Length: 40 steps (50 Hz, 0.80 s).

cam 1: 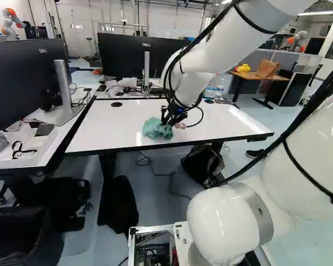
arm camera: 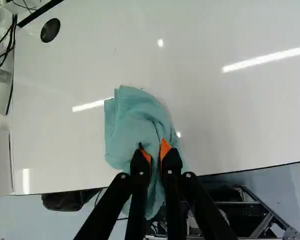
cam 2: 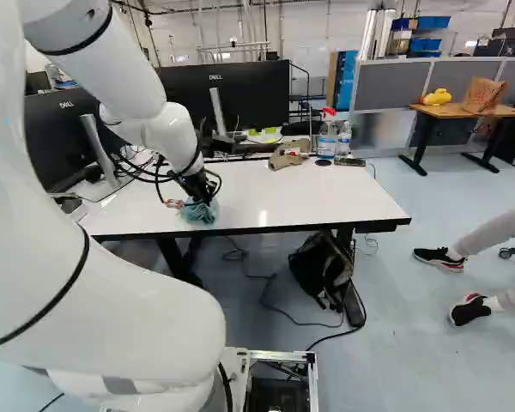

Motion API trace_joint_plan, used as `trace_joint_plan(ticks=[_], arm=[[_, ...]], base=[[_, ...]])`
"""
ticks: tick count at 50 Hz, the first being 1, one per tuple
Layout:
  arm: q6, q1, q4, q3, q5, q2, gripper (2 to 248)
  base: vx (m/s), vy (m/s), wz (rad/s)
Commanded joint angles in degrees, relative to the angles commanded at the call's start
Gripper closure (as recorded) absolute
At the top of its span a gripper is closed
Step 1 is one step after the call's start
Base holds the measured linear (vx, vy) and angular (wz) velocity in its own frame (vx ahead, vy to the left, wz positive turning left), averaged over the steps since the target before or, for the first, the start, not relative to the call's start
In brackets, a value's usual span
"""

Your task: Clean the table with the green towel

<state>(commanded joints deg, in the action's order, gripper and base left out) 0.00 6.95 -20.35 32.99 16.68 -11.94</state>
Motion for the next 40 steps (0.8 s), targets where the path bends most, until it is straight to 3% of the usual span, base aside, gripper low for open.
trace_joint_plan(ticks=[25, 40], arm=[[0.0, -6.3, 0.0, -0.2, 0.0, -0.2, 209], [0.0, -6.4, 0.0, -0.2, 0.0, -0.2, 209]], base=[[0.000, 0.000, 0.000], [0.000, 0.000, 0.000]])
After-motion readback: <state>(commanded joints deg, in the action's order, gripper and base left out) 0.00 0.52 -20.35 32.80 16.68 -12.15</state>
